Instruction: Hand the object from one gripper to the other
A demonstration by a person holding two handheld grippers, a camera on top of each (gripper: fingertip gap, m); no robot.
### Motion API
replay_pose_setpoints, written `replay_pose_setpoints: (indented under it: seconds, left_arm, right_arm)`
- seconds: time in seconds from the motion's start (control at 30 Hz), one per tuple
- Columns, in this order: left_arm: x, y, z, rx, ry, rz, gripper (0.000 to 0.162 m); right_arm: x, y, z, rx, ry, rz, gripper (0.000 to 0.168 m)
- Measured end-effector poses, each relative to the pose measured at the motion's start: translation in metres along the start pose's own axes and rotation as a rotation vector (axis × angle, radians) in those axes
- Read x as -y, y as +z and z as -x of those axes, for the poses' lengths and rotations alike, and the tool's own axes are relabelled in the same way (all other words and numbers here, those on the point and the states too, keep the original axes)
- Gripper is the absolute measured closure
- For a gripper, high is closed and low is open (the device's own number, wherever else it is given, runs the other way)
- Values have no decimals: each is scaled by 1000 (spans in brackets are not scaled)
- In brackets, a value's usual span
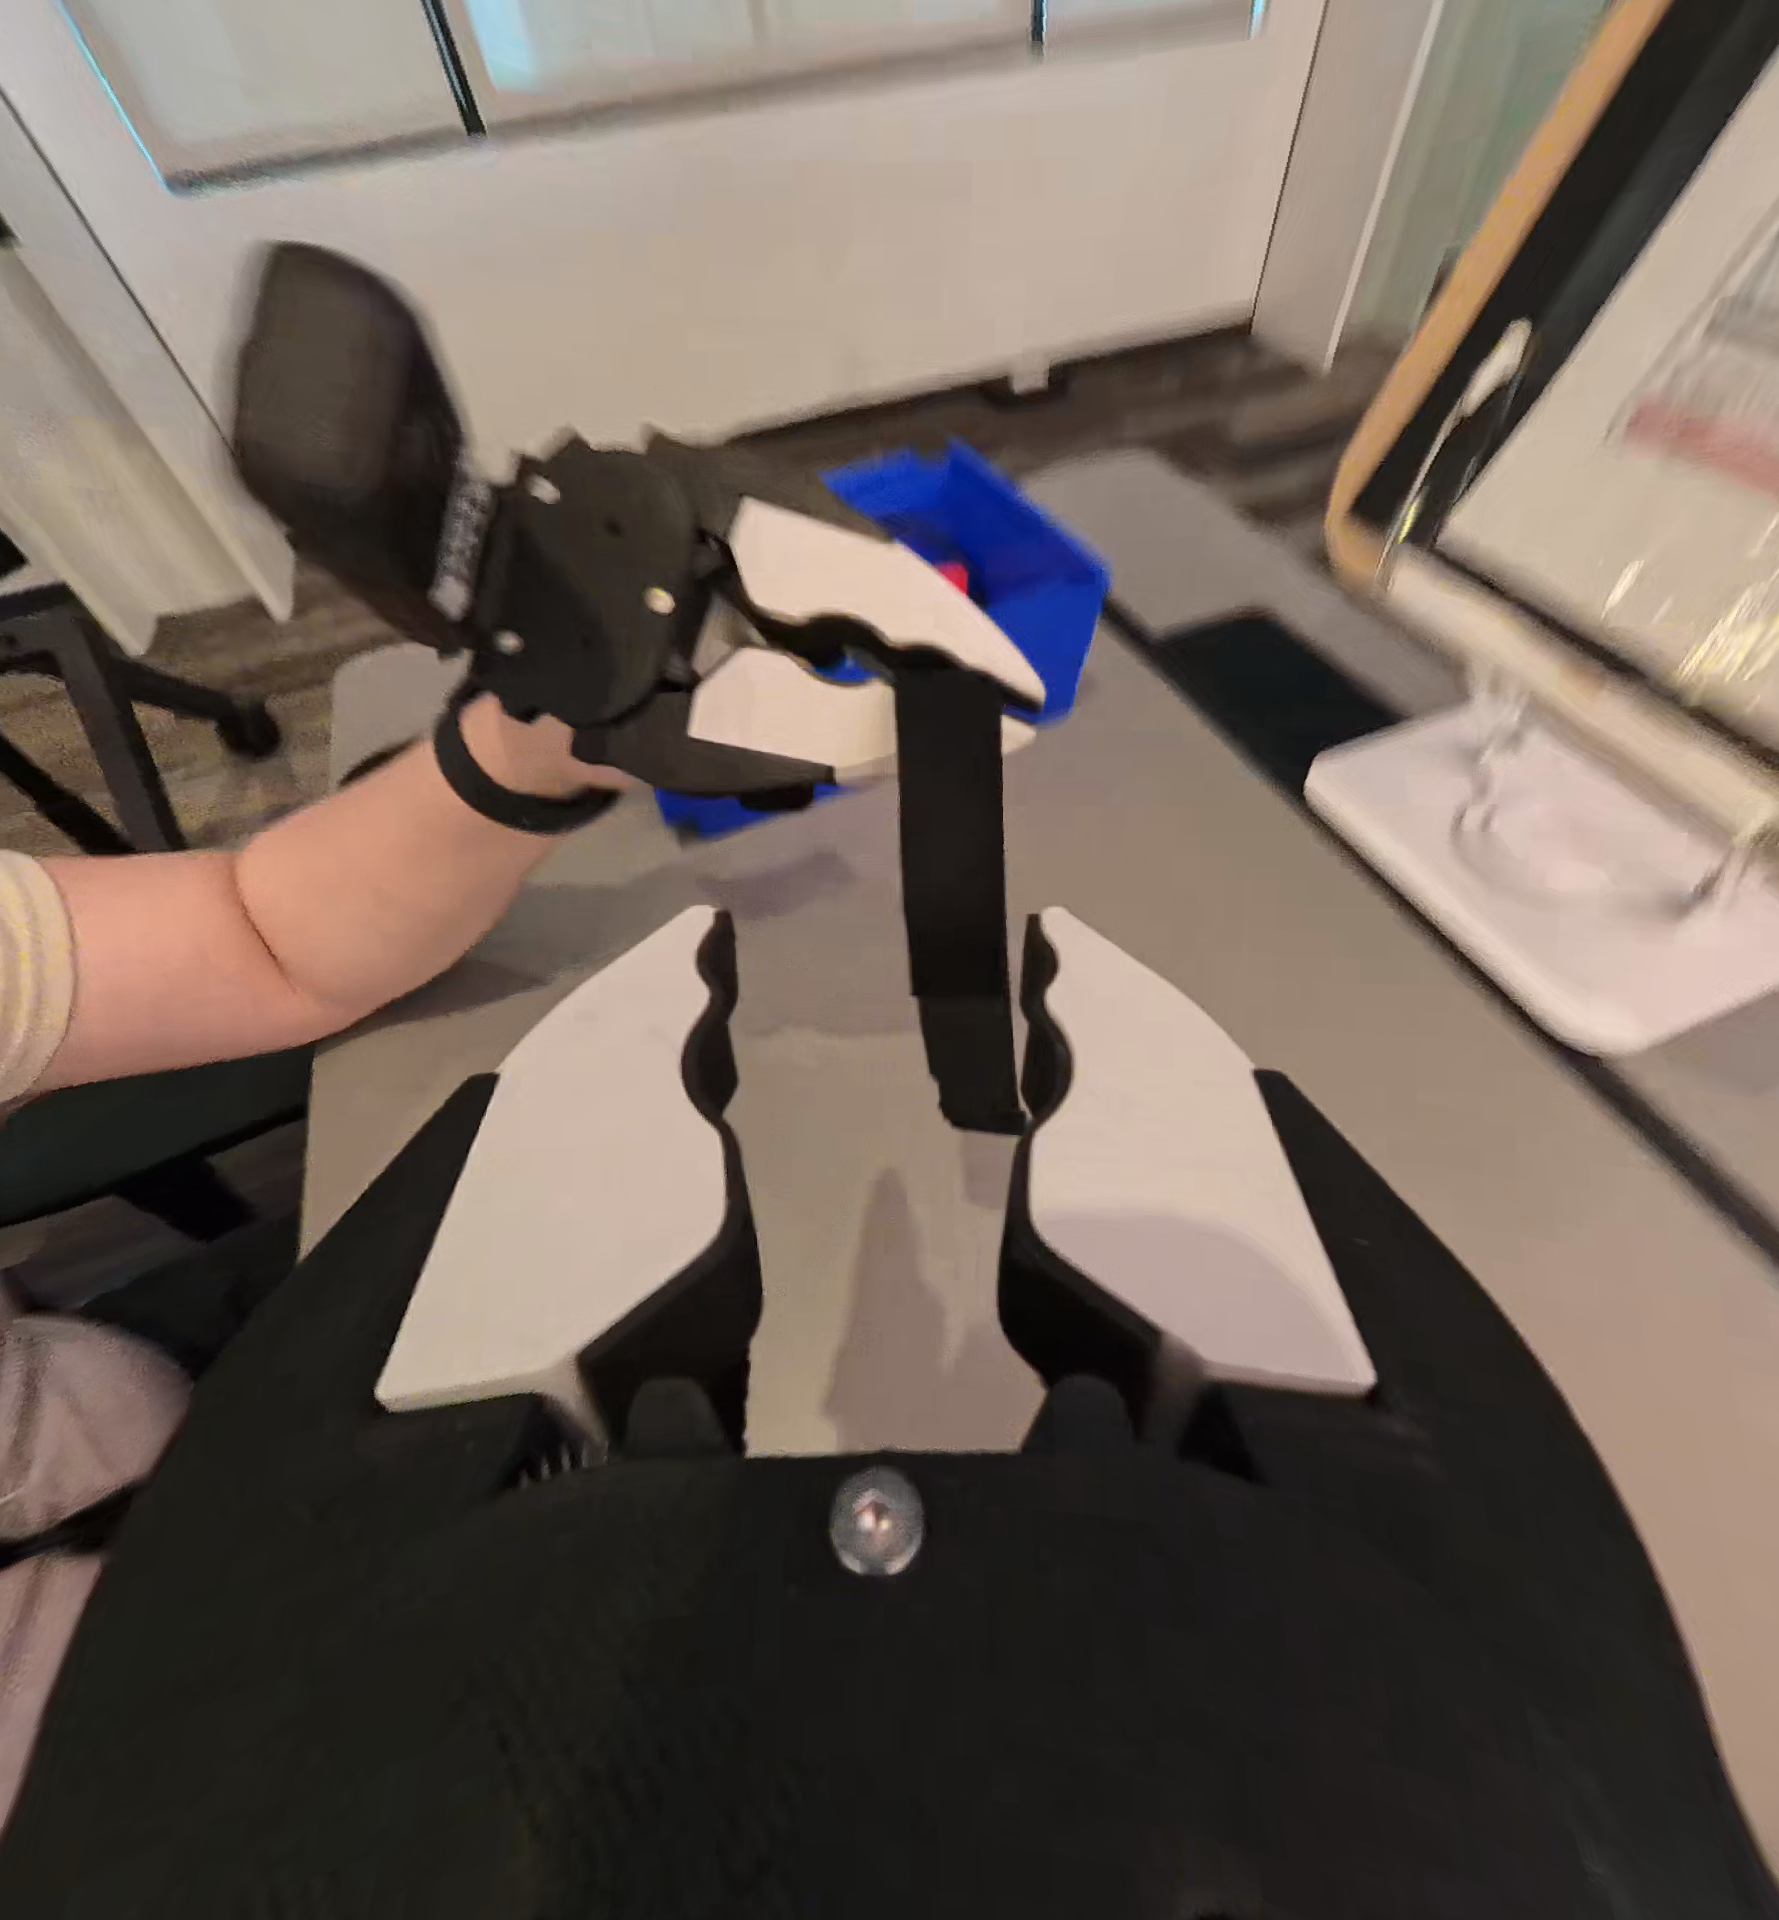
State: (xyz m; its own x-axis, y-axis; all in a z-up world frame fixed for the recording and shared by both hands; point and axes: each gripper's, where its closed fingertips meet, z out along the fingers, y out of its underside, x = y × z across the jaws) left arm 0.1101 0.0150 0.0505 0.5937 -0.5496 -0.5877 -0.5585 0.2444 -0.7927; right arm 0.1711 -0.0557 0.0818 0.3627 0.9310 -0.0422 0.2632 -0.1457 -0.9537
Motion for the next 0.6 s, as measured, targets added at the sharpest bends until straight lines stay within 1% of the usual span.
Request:
replay_pose_setpoints:
  seconds: [0.1,0.17,0.23,0.33,0.4,0.47,0.6]
  left_arm:
    - [3,-15,32,3,-238,-69,159]
    - [7,-30,55,-5,-403,-149,159]
    - [12,-48,77,-38,-587,-252,159]
    - [24,-77,101,-155,-824,-443,159]
    - [30,-90,106,-242,-904,-522,159]
    - [38,-95,100,-326,-922,-547,159]
    - [65,-93,61,-577,-948,-574,159]
  right_arm:
    - [43,-29,10,-52,-167,-254,111]
    - [63,-50,17,-89,-259,-395,111]
    - [77,-70,21,-124,-330,-513,111]
    - [89,-92,22,-166,-385,-665,113]
    - [91,-96,21,-172,-394,-708,117]
    - [88,-91,19,-160,-386,-696,118]
    - [82,-69,24,-119,-372,-648,118]
